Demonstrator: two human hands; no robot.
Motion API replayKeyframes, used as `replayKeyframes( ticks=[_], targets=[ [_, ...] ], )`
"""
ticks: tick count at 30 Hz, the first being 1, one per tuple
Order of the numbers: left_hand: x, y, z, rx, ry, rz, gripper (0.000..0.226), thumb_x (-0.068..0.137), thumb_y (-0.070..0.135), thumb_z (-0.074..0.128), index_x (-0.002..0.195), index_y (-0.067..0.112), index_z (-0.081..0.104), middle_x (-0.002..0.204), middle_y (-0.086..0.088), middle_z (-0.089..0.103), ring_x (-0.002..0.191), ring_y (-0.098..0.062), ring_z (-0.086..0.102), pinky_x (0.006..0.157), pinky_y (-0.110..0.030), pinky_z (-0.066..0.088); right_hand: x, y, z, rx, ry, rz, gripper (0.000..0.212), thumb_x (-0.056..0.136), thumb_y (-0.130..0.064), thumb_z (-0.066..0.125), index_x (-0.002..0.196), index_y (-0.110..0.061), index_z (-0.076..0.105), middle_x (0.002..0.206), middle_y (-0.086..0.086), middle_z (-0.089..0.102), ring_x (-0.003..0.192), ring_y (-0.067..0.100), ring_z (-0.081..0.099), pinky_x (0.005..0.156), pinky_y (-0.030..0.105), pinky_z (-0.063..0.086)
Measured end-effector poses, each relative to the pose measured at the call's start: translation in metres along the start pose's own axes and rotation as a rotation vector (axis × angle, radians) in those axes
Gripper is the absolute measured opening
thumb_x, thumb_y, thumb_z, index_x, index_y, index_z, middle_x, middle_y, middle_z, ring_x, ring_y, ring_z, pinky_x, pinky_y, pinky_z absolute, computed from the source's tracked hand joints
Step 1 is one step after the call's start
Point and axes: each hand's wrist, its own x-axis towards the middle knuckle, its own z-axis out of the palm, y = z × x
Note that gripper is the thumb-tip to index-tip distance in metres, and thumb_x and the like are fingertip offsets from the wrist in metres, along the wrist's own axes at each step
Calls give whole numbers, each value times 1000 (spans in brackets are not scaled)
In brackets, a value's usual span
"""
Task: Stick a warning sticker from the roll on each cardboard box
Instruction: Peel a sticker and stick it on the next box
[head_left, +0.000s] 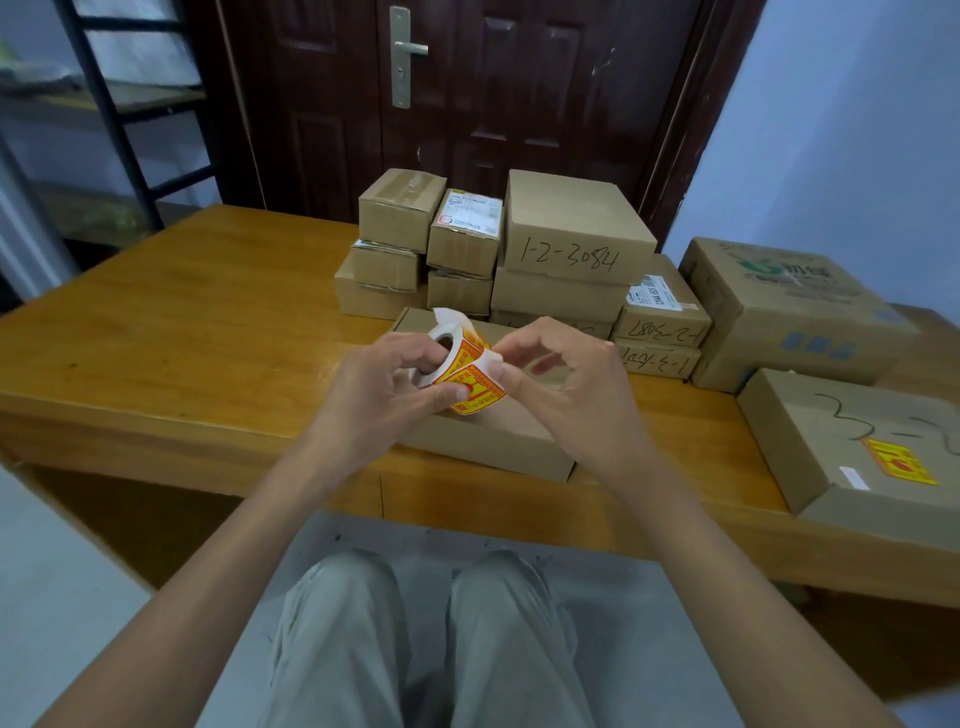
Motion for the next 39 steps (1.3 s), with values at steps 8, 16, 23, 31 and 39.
replayKeyframes(
  ticks=[8,16,23,31,39],
  targets=[
    [4,-3,-1,26,32,-62,16,86,31,84,95,20,76,109,5,74,111,-13,66,94,-47,56,10,2,-2,235,69,186,3,96,-18,77,94,-16,76,75,13,65,65,10,52,61,27,44],
    [7,-10,-15,-61,197,-151,14,88,27,82,101,22,79,103,8,78,101,-14,72,88,-42,61,24,17,-18,581,209,504,21,97,-18,75,111,-3,71,76,6,74,60,13,64,56,21,48],
    [15,-17,-19,-12,251,-188,26,88,32,82,109,18,79,109,2,77,105,-15,72,91,-36,61,29,33,-13,596,156,546,24,97,-16,75,117,-3,70,95,12,80,80,18,74,63,25,55],
    [24,-6,-19,133,268,-125,21,86,28,84,101,15,77,106,7,69,95,0,63,83,-18,54,39,38,2,576,43,529,13,99,0,63,101,-6,74,87,11,77,83,20,72,65,27,56],
    [28,-2,-19,175,233,-117,17,86,24,84,96,13,76,104,10,61,102,-10,59,81,-20,52,46,34,9,624,21,617,29,101,-13,55,94,1,79,85,16,76,75,23,66,61,27,50]
  ],
)
